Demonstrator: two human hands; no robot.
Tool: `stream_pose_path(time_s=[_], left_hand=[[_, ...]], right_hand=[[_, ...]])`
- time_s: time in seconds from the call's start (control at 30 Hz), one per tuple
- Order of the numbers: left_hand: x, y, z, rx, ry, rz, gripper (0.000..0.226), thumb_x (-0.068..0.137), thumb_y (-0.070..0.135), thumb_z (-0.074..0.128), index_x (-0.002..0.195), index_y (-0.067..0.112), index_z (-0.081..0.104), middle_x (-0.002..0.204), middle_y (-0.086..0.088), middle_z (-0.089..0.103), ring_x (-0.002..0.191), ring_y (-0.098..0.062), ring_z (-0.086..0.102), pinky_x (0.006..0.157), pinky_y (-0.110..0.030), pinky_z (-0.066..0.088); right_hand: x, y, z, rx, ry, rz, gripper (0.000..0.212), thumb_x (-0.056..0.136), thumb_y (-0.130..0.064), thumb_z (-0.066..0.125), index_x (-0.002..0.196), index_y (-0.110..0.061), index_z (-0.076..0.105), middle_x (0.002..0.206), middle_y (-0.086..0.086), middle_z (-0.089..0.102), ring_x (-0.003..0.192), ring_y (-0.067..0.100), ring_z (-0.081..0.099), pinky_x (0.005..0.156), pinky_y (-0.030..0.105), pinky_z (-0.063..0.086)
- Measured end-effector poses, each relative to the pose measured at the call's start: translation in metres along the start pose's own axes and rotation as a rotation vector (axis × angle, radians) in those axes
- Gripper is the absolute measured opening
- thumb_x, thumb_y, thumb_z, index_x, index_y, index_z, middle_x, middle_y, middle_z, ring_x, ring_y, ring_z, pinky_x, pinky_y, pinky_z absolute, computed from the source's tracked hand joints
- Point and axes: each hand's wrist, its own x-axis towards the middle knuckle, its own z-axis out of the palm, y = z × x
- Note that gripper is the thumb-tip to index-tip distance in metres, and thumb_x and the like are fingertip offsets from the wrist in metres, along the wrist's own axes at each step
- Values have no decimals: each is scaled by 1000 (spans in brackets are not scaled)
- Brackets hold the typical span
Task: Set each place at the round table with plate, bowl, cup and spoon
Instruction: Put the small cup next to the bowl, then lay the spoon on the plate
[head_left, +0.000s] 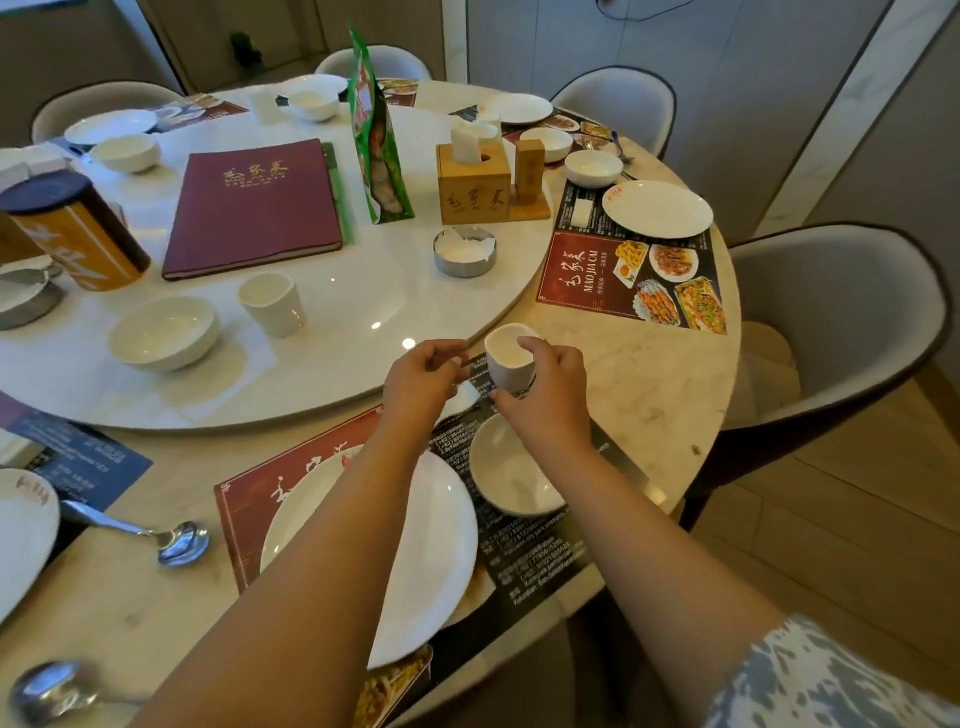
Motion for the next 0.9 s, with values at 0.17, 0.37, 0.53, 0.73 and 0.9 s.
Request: stream_pose_path(time_s=[0.17, 0.37, 0.53, 0.73, 0.9], left_hand=[[-55, -7, -51, 12, 70, 32, 23, 93, 8, 54, 102, 22, 71, 96, 2, 72, 90, -13, 69, 77, -27, 56], [-128, -38, -137, 144, 89, 79, 23, 95, 9, 54, 95, 28, 67, 98, 4, 71, 88, -7, 68, 76, -23, 55], [-175, -69, -222, 404, 84, 129, 20, 94, 14, 55, 95, 30, 67, 90, 12, 68, 86, -1, 62, 73, -16, 46], [-199, -113, -311, 720, -2, 287, 28, 87, 8, 62, 104, 28, 70, 108, 11, 64, 97, -7, 57, 84, -25, 50], [-198, -132, -344, 852, -173, 315, 38, 84, 8, 63, 118, 24, 68, 130, 4, 57, 123, -14, 50, 105, -34, 44]], right_hand=[[-66, -32, 16, 136, -44, -27, 45, 84, -16, 72, 125, -26, 55, 131, -1, 43, 121, 13, 45, 96, 22, 38], [-160, -71, 51, 188, -139, -26, 27, 87, -15, 68, 111, -26, 63, 120, -3, 51, 112, 12, 52, 95, 24, 44], [-230, -102, 95, 198, -179, -7, 19, 89, -14, 64, 103, -26, 65, 116, -4, 55, 107, 10, 53, 87, 19, 43], [-277, -127, 150, 53, -193, -81, 18, 89, -13, 62, 100, -24, 70, 109, -4, 61, 108, 11, 53, 88, 20, 42], [-295, -131, 173, -41, -170, -112, 20, 89, -10, 61, 104, -20, 71, 113, 0, 62, 122, 19, 46, 106, 20, 27]])
